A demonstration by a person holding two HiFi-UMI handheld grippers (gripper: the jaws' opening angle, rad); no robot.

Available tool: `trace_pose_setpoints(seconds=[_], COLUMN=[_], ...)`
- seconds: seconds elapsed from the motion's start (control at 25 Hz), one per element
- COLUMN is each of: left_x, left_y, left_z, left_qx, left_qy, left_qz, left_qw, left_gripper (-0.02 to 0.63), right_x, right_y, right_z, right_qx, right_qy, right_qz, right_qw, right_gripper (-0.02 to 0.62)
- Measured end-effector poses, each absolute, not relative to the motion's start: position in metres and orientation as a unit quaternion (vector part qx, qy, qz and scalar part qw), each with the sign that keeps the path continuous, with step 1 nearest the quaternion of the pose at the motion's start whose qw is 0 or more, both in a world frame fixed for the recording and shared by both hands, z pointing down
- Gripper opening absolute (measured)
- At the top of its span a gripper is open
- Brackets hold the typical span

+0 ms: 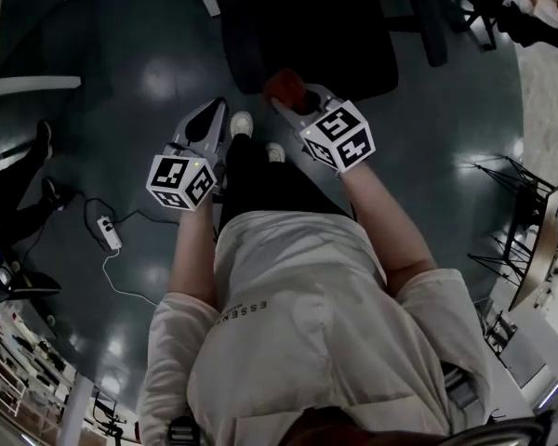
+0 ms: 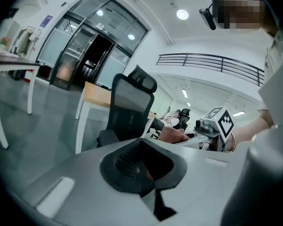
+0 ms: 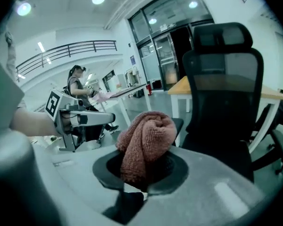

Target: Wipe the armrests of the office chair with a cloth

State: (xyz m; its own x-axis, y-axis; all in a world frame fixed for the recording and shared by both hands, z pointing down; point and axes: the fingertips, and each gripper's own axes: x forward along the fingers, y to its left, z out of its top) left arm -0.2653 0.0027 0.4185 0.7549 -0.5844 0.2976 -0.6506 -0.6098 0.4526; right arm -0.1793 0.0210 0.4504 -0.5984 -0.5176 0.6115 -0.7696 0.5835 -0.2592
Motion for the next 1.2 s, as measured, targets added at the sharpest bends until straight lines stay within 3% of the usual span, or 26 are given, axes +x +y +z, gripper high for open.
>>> trace_pose_setpoints(seconds=[0.28, 0.6, 1.2], left_x=[-0.179, -0.037, 0.170], left_y=[-0.029, 0.010, 0.061], left_z=[0.370, 0.344, 0.377], left_qx=[0.942, 0.970, 0.966], left_qy=[-0.242, -0.104, 0.041], left_qz=[0.060, 0.078, 0.149], left_qw=[0.223, 0.207, 0.209], left_gripper=[0.017, 0.017, 0.017], right_x=[-0.061, 0.084, 0.248], right_y=[0.028, 0.121, 0.228], right_z=[0.402, 0.384, 0.406], right_qx=[0.527, 0.658, 0.774], right_qy=[-0.794, -0.689, -0.546], right_qz=[0.237, 0.259, 0.306], right_qw=[0.187, 0.160, 0.096], right_gripper=[0.048, 0.048, 0.049])
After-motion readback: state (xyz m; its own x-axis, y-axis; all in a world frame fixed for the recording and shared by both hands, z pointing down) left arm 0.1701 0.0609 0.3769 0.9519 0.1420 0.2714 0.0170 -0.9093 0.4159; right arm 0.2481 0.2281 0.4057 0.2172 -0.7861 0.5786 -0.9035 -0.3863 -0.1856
